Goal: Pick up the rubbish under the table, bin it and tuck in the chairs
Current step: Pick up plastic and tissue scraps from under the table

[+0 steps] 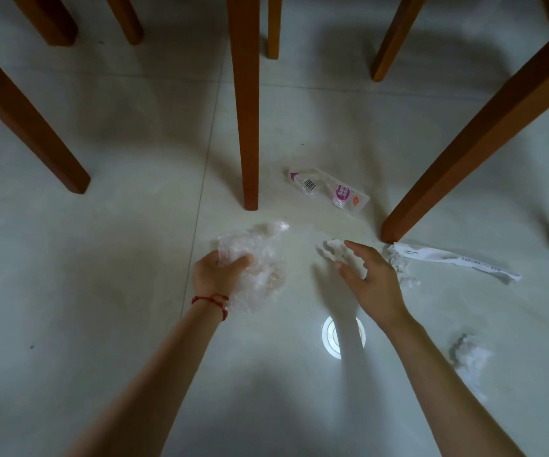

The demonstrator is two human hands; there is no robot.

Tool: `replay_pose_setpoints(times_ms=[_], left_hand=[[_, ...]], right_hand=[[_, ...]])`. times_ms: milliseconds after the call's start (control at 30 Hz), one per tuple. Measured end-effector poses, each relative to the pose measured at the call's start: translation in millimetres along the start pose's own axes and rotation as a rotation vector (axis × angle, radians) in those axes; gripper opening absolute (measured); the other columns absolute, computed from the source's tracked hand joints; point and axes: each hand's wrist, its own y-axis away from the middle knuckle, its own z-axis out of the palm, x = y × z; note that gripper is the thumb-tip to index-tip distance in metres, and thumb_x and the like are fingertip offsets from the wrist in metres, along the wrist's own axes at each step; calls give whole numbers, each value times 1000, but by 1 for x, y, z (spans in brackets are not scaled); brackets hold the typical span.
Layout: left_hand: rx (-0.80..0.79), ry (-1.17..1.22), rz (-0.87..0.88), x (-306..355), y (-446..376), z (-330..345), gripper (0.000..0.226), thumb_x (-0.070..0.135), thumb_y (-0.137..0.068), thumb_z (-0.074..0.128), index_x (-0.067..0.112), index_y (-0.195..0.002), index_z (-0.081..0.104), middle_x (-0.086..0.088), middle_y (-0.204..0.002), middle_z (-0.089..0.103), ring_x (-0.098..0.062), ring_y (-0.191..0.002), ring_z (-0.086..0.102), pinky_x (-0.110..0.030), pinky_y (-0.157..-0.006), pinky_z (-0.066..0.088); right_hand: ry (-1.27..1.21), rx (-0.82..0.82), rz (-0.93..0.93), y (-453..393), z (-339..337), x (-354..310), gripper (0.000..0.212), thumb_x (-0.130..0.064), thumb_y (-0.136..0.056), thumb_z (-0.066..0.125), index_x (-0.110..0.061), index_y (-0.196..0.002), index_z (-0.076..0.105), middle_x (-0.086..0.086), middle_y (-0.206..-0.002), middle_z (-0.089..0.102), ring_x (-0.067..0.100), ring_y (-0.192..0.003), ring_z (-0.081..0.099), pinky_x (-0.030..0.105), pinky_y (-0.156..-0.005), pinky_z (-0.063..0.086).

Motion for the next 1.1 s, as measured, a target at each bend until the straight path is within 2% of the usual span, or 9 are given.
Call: replay_pose_setpoints(times_ms=[267,400,533,667,733,800,867,933,1100], left_hand=[[142,123,39,-2,9,-23,39,25,-67,73,-9,-72,56,-13,-65,55,-20,-58,47,-24,-47,39],[144,138,62,-5,15,-28,27,24,-67,73,3,-64,57,-6,-60,56,-17,-53,49,-17,-42,39],[156,158,70,-2,17,-29,21,25,-66,74,16,-59,56,1,-58,57,-12,-52,52,-19,-44,39],[179,199,50,2,22,-33,24,23,-65,75,21,-53,54,9,-53,56,-7,-49,51,-11,-40,38],[184,227,25,4,30,-39,32,20,-65,76,24,-46,51,12,-43,52,-2,-44,46,-16,-43,38],[194,237,12,5,42,-46,30,19,-65,77,22,-47,53,10,-47,53,-5,-47,47,-21,-48,40],[186,215,5,9,59,-55,18,24,-65,76,18,-59,60,1,-59,59,-11,-55,52,-24,-53,43],[160,218,-8,16,80,-64,16,25,-65,76,18,-64,62,5,-61,60,-6,-53,53,-15,-49,43],[163,266,-52,50,134,-90,38,17,-66,76,18,-51,42,6,-48,39,0,-39,34,-10,-38,29]], right_hand=[[50,3,17,-30,21,-1,43,-12,-76,72,-8,-116,58,10,-115,61,19,-103,55,21,-80,39],[155,57,-19,-34,28,2,27,-1,-76,65,-3,-103,66,18,-103,65,30,-99,56,22,-77,37],[-10,98,96,-32,29,0,17,-3,-78,63,-6,-93,71,12,-88,70,17,-77,57,7,-63,36],[-316,59,382,-25,21,-7,15,-8,-76,69,-5,-91,71,7,-63,59,14,-58,50,10,-58,40],[-451,49,460,-17,12,-16,19,-6,-75,69,10,-85,65,13,-67,52,22,-64,46,27,-69,45],[-548,39,519,-3,1,-31,13,-2,-74,68,10,-76,62,16,-68,54,25,-69,51,37,-79,49],[-632,9,554,11,-13,-51,9,1,-75,67,0,-66,67,12,-61,58,22,-68,57,33,-77,52],[-702,-10,565,25,-29,-74,12,2,-76,67,-5,-66,68,7,-59,61,20,-67,61,29,-74,54],[-754,-28,547,59,-74,-137,6,1,-75,69,1,-81,69,7,-69,69,15,-64,67,23,-68,58]])
